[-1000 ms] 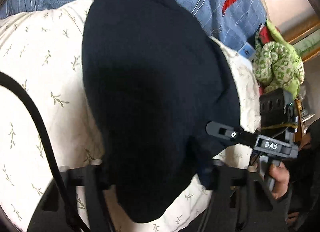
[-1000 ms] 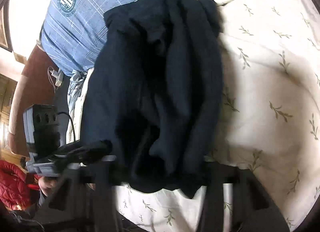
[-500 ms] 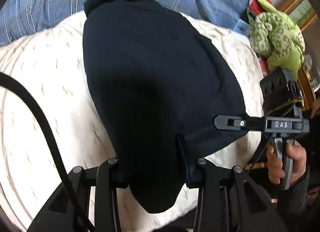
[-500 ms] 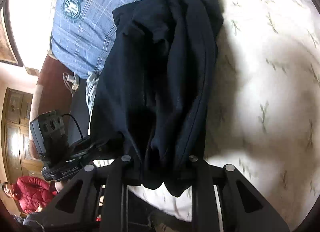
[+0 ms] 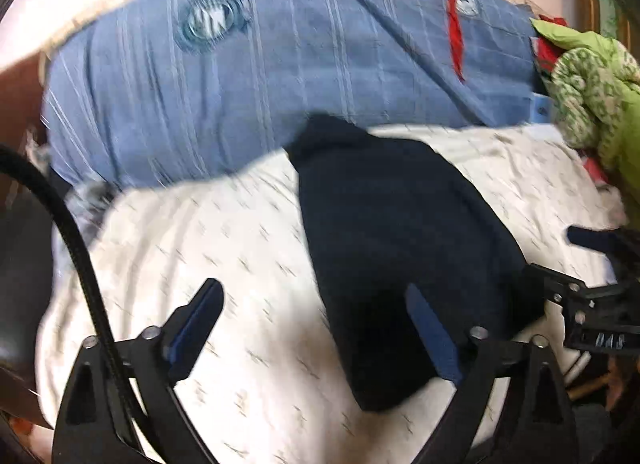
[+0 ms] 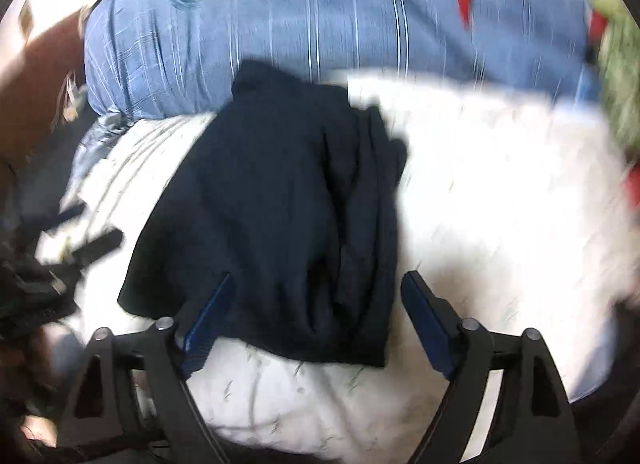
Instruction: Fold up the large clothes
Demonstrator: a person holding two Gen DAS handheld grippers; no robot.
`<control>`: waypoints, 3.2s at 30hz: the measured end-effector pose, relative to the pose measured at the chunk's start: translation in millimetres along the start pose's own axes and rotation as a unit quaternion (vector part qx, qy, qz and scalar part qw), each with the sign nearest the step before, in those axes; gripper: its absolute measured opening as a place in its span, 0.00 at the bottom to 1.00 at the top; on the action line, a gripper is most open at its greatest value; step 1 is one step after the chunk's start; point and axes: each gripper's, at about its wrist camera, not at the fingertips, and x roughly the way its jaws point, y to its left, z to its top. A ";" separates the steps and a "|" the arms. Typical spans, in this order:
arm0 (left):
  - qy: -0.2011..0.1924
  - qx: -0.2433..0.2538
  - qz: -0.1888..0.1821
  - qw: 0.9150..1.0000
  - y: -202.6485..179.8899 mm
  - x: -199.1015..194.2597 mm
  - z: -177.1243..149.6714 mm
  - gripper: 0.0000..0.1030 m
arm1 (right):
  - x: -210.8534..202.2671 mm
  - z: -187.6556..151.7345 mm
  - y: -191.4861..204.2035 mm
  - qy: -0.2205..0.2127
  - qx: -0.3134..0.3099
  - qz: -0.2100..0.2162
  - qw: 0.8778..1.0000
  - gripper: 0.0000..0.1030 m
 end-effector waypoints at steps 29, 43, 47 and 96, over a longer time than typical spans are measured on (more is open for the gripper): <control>0.063 -0.042 -0.010 0.997 -1.4 25.4 -7.2 0.92 | 17.0 2.7 28.5 0.006 0.015 -0.002 1.000 1.00; 0.058 0.014 0.069 0.996 -16.1 31.0 -12.4 0.99 | 21.4 -4.5 29.5 0.019 0.009 -0.002 1.000 1.00; 0.061 0.002 0.057 0.997 -12.9 31.1 -11.9 0.99 | 22.0 -5.4 27.1 0.022 0.010 -0.003 1.000 1.00; 0.028 -0.025 -0.005 0.999 -33.7 -26.0 2.2 0.99 | -82.5 -6.6 -7.8 0.020 0.040 -0.110 0.993 1.00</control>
